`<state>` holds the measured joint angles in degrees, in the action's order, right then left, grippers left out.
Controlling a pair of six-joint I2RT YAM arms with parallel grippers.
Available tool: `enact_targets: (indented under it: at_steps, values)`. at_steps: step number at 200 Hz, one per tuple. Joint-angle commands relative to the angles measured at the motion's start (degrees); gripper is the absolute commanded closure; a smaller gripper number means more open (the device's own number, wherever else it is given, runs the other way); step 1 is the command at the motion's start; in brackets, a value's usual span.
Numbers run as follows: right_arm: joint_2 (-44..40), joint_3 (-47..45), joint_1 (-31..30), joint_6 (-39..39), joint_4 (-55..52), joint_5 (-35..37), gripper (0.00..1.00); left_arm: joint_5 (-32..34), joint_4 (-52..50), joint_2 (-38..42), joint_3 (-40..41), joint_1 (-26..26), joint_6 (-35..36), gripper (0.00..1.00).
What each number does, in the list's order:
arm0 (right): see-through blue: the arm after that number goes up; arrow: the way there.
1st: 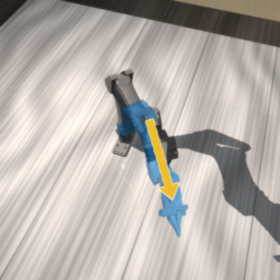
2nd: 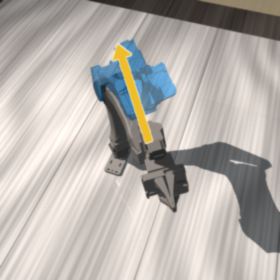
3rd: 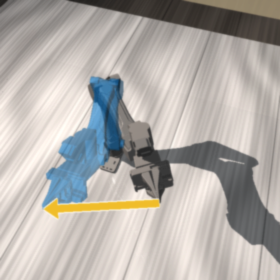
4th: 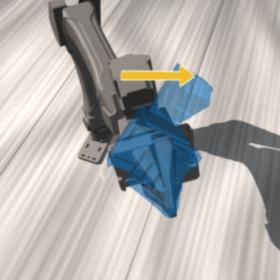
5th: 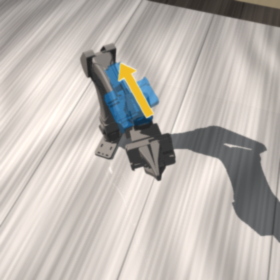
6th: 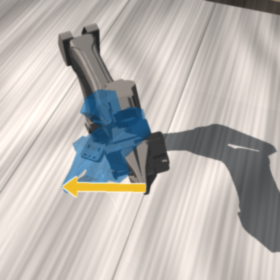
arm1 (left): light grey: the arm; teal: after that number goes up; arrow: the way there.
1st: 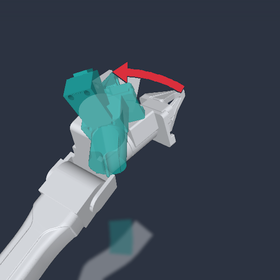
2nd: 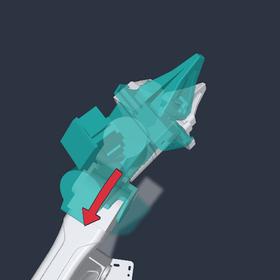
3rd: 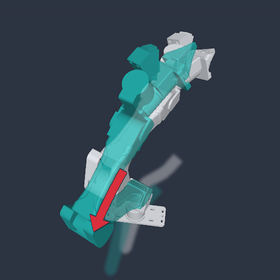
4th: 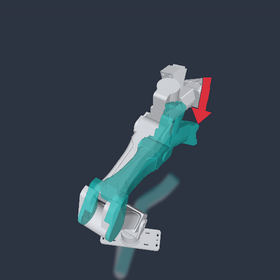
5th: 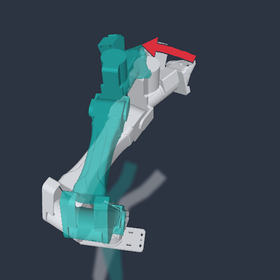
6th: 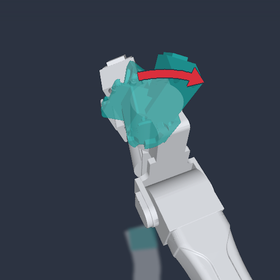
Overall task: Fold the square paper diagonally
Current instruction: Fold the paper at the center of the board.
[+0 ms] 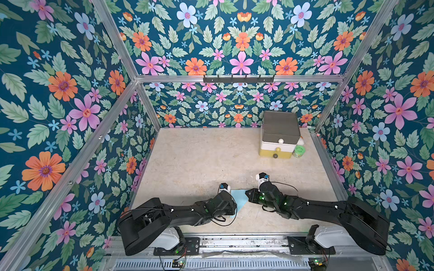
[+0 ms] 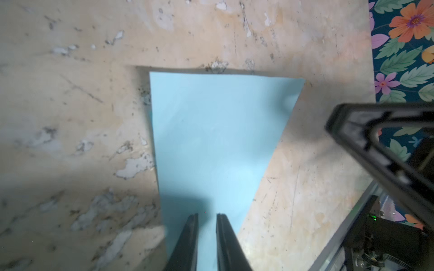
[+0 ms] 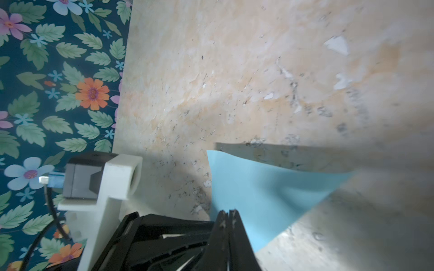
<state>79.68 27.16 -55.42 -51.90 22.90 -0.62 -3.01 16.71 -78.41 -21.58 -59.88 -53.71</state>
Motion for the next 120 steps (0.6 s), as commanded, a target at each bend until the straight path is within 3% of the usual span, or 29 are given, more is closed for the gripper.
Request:
enact_targets:
  at_steps: [1, 72, 120]
  values:
    - [2.84, 0.38, -0.85, -2.78, 8.17, -1.56, 0.95, -0.61, 1.15, 0.0, 0.05, -0.49, 0.45, 0.79]
    - [10.06, -7.12, -3.47, -8.78, 15.84, 1.01, 1.0, -0.12, 0.81, 0.41, -1.95, -1.86, 1.02, 0.75]
    - [10.32, -9.24, -3.47, -10.5, 17.24, 1.28, 1.0, 2.87, -1.47, 0.21, -2.33, -9.4, -1.46, 0.74]
